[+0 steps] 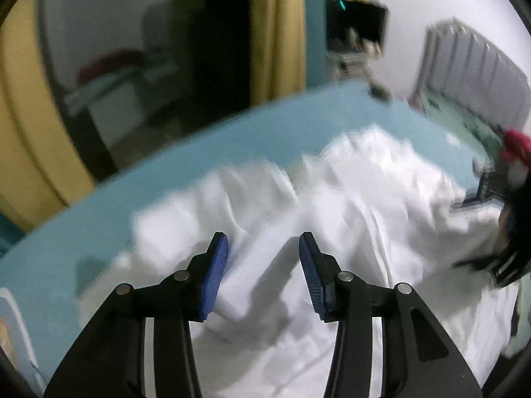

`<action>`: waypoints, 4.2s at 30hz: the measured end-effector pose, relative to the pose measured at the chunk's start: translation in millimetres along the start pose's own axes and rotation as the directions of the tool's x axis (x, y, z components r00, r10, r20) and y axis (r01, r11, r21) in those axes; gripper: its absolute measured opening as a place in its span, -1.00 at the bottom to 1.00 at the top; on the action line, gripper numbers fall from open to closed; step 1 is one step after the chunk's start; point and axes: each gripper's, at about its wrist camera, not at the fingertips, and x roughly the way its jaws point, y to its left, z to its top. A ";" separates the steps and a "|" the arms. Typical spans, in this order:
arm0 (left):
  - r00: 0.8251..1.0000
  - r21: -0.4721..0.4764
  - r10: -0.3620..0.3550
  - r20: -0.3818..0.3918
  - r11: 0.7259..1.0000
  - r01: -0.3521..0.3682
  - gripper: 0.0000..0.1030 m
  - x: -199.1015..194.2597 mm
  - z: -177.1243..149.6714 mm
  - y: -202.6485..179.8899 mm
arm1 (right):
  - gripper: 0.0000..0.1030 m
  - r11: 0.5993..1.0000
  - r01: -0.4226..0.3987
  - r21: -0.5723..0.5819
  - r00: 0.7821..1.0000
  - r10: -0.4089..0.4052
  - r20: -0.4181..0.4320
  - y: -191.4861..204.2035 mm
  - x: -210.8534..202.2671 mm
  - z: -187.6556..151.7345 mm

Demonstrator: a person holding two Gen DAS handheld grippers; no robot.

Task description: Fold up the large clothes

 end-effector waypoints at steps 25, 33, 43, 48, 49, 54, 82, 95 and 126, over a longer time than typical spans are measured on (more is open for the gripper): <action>0.991 -0.011 -0.119 -0.065 0.993 0.119 -0.82 -66.3 -87.4 -38.0 | 0.38 0.889 -0.154 0.430 0.974 0.210 -0.086 -5.6 135.9 59.9; 1.000 -0.073 -0.001 -0.030 0.997 -0.001 -0.16 -73.7 -92.2 -21.7 | 0.38 0.952 -0.019 0.304 0.993 0.052 -0.103 12.1 59.5 59.8; 0.956 -0.345 0.293 -0.027 0.895 -0.284 -0.03 -139.4 -174.1 34.2 | 0.38 0.865 0.242 0.440 0.964 -0.162 -0.211 -3.5 -47.3 -48.1; 0.912 -0.450 0.397 -0.105 0.798 -0.400 0.09 -162.2 -226.0 51.4 | 0.38 0.776 0.330 0.537 0.936 -0.195 -0.293 -7.1 -72.6 -103.9; 0.903 -0.461 0.413 -0.121 0.782 -0.419 0.11 -164.7 -234.7 54.3 | 0.38 0.755 0.354 0.551 0.926 -0.201 -0.319 -7.4 -76.2 -114.1; 0.902 -0.489 0.400 -0.163 0.761 -0.426 0.23 -172.6 -272.1 53.1 | 0.39 0.715 0.361 0.599 0.927 -0.201 -0.318 -1.6 -89.7 -139.7; 0.941 -0.365 0.337 -0.033 0.873 -0.325 -0.93 -179.3 -285.3 -28.7 | -0.91 0.689 0.199 0.696 0.975 -0.213 -0.069 62.8 -121.2 -145.6; 0.904 -0.505 0.384 0.190 0.827 -0.245 -0.94 -264.9 -268.8 -16.3 | -0.91 0.689 0.132 0.712 0.963 -0.260 0.073 60.8 -174.7 -132.7; 0.935 -0.637 0.298 0.195 0.763 -0.110 -0.93 -166.9 -118.5 148.1 | -0.91 0.656 0.154 0.738 0.954 -0.294 0.062 -117.6 -64.7 -34.7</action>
